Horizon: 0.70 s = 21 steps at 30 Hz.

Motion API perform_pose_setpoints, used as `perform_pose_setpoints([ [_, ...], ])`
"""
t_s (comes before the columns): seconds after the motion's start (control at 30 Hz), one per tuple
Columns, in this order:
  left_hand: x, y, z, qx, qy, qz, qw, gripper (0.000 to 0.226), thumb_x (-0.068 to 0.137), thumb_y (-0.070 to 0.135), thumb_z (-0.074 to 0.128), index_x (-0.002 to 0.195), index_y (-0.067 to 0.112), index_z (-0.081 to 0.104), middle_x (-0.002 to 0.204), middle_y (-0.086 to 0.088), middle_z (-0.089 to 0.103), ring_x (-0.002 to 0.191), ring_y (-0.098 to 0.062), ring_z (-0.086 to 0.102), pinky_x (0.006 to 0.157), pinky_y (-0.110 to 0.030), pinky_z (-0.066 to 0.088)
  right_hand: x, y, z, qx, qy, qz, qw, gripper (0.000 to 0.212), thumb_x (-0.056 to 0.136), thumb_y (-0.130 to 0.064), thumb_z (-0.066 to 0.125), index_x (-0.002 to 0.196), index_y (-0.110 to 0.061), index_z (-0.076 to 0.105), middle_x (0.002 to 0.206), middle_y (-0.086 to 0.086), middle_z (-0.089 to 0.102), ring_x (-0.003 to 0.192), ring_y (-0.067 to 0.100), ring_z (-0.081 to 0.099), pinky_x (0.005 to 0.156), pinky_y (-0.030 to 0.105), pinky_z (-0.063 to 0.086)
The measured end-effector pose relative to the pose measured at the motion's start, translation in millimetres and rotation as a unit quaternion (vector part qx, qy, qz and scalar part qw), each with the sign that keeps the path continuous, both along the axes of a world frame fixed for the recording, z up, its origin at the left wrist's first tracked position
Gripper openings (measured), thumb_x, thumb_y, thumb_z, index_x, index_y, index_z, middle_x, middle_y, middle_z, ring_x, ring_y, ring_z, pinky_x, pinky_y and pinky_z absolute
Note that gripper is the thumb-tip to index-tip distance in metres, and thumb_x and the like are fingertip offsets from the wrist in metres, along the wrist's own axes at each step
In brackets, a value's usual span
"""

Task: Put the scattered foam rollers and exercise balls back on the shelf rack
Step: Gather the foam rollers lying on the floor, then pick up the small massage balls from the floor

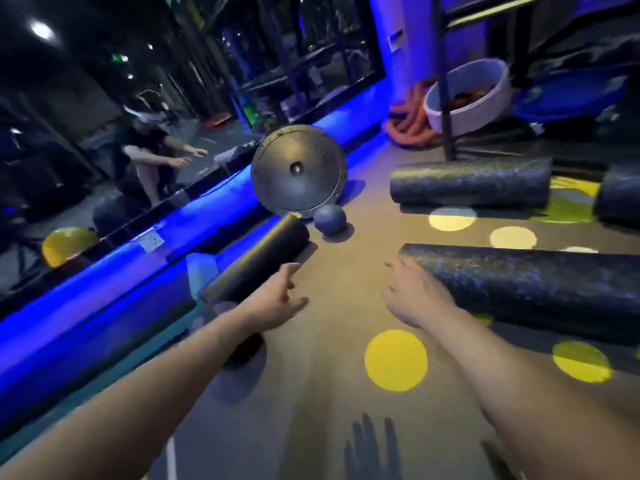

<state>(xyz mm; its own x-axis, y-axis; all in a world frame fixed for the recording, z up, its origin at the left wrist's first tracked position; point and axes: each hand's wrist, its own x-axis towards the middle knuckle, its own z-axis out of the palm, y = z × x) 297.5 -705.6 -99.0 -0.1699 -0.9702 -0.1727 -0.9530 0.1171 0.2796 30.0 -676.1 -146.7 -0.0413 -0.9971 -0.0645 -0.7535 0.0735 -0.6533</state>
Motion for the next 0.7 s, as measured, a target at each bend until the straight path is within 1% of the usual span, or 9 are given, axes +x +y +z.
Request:
perform_pose_setpoints([
  [0.07,66.2,-13.5,-27.2,-0.038,0.028,0.098,0.994,0.077,0.091,0.039,0.074,0.152,0.015,0.033,0.139,-0.016,0.054,0.121,-0.028,0.059,0.104,-0.039,0.048,44.2,-8.5,-14.4,-0.007,-0.011,0.028,1.0,0.047,0.097,-0.028,0.047,0.144,-0.018,0.045,0.139,0.007,0.05,0.13,0.029,0.051,0.105,0.041,0.042],
  [0.13,124.8,-20.5,-61.7,-0.047,-0.014,0.184,0.982,0.095,0.081,0.065,0.073,0.153,0.018,0.032,0.146,-0.017,0.049,0.135,-0.037,0.049,0.112,-0.047,0.042,82.6,-11.5,-41.1,0.007,-0.011,0.033,0.999,0.046,0.098,-0.03,0.048,0.142,-0.018,0.047,0.138,0.005,0.053,0.128,0.028,0.052,0.103,0.039,0.043],
  [0.2,176.5,-25.9,-99.9,0.007,-0.137,0.207,0.969,0.123,0.065,0.09,0.064,0.16,0.027,0.018,0.165,-0.015,0.024,0.151,-0.046,0.022,0.118,-0.062,0.026,115.6,-13.3,-74.0,0.048,0.026,0.067,0.996,0.048,0.098,-0.032,0.05,0.144,-0.018,0.046,0.139,0.005,0.054,0.129,0.026,0.053,0.106,0.036,0.042],
  [0.27,221.0,-33.4,-138.6,0.038,-0.234,0.173,0.956,0.141,0.054,0.096,0.063,0.162,0.037,-0.005,0.171,-0.009,-0.013,0.152,-0.053,-0.01,0.113,-0.077,0.013,144.4,-19.7,-105.0,0.089,0.057,0.089,0.99,0.053,0.098,-0.034,0.053,0.148,-0.018,0.042,0.137,0.007,0.055,0.129,0.026,0.054,0.108,0.037,0.042],
  [0.3,236.8,-38.2,-154.3,0.019,-0.258,0.155,0.954,0.143,0.052,0.094,0.067,0.161,0.041,-0.009,0.17,-0.01,-0.019,0.15,-0.055,-0.015,0.11,-0.081,0.013,158.0,-26.4,-115.0,0.101,0.068,0.086,0.989,0.052,0.098,-0.033,0.054,0.147,-0.018,0.043,0.137,0.008,0.055,0.128,0.026,0.054,0.108,0.038,0.042],
  [0.43,263.1,-49.1,-186.9,-0.101,-0.248,0.128,0.955,0.141,0.044,0.08,0.083,0.161,0.035,0.02,0.169,-0.02,0.012,0.146,-0.059,0.003,0.098,-0.088,0.023,210.9,-63.2,-122.4,0.113,0.096,0.081,0.986,0.048,0.098,-0.029,0.056,0.143,-0.015,0.049,0.135,0.011,0.057,0.127,0.027,0.054,0.108,0.037,0.042],
  [0.5,266.7,-51.7,-190.9,-0.177,-0.214,0.113,0.954,0.117,0.053,0.081,0.079,0.153,0.032,0.043,0.163,-0.021,0.031,0.142,-0.059,0.02,0.097,-0.085,0.025,237.7,-81.7,-117.3,0.116,0.127,0.112,0.979,0.046,0.099,-0.029,0.054,0.143,-0.017,0.048,0.135,0.009,0.056,0.129,0.026,0.053,0.108,0.037,0.041],
  [0.63,231.5,-55.2,-171.2,-0.297,-0.109,0.087,0.945,0.061,0.09,0.07,0.05,0.131,0.028,0.068,0.132,-0.01,0.065,0.122,-0.046,0.051,0.097,-0.062,0.036,281.2,-139.2,-108.4,0.111,0.144,0.097,0.979,0.04,0.098,-0.022,0.049,0.137,-0.016,0.055,0.134,0.011,0.058,0.126,0.029,0.055,0.106,0.039,0.045],
  [0.7,225.8,-68.4,-148.3,-0.317,0.04,0.012,0.948,0.05,0.099,0.053,0.045,0.133,0.025,0.067,0.111,-0.003,0.072,0.103,-0.034,0.06,0.086,-0.047,0.046,296.0,-161.7,-102.6,0.111,0.12,0.055,0.985,0.037,0.1,-0.02,0.047,0.134,-0.013,0.058,0.135,0.013,0.059,0.126,0.031,0.055,0.105,0.039,0.045],
])
